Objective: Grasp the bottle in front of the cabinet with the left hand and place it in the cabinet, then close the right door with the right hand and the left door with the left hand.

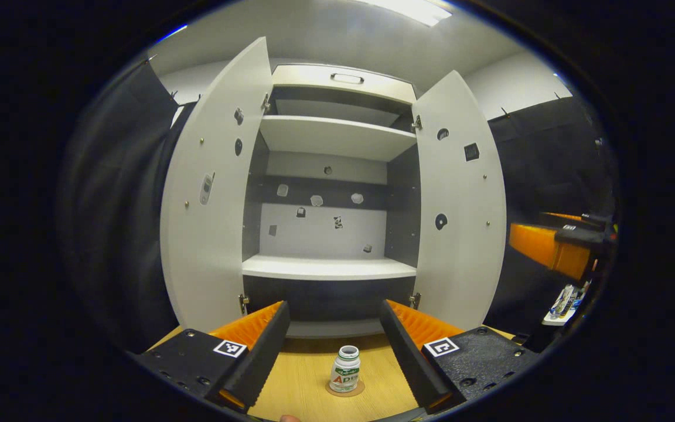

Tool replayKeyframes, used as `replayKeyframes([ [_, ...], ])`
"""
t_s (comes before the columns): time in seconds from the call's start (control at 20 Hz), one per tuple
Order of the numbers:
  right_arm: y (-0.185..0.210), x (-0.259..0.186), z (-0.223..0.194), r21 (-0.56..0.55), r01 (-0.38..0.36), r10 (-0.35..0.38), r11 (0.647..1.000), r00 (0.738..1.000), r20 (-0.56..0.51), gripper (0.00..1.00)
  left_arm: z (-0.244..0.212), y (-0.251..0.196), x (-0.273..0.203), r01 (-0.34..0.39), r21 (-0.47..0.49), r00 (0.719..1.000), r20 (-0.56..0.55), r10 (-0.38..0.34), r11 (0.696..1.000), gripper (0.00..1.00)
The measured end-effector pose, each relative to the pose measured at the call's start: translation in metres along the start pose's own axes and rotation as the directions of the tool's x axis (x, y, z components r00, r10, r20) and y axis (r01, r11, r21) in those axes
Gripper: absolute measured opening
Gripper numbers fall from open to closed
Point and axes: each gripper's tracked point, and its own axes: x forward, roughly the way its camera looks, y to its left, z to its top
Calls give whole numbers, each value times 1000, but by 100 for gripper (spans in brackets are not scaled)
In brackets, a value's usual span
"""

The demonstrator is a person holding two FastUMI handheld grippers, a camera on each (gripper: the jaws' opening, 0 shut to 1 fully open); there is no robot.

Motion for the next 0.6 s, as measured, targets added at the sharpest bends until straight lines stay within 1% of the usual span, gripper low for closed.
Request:
replayKeyframes([
  [0.05, -4, 1, -1, 3, 8, -8, 1000, 1000, -3, 95, -13, -1, 6, 2, 3, 1000, -17, -2, 1000, 92],
  [0.1, -8, 1, -2, 6, 15, -15, 1000, 1000, -7, 95, -26, -2, 14, 3, 9, 999, -33, -3, 1000, 92],
  [0.15, -12, 1, -4, 7, 20, -20, 1000, 1000, -12, 95, -40, -3, 21, 6, 15, 999, -50, -6, 1000, 95],
  [0.25, -19, 4, -8, 5, 33, -32, 999, 999, -21, 95, -65, -3, 33, 13, 29, 996, -83, -11, 999, 95],
  [0.55, -41, 8, -16, 1, 83, -83, 997, 996, -36, 95, -125, -16, 72, 74, 58, 985, -163, -63, 996, 95],
  [0.6, -51, 14, -20, -3, 91, -91, 996, 995, -40, 95, -137, -19, 78, 80, 54, 980, -186, -69, 995, 95],
])
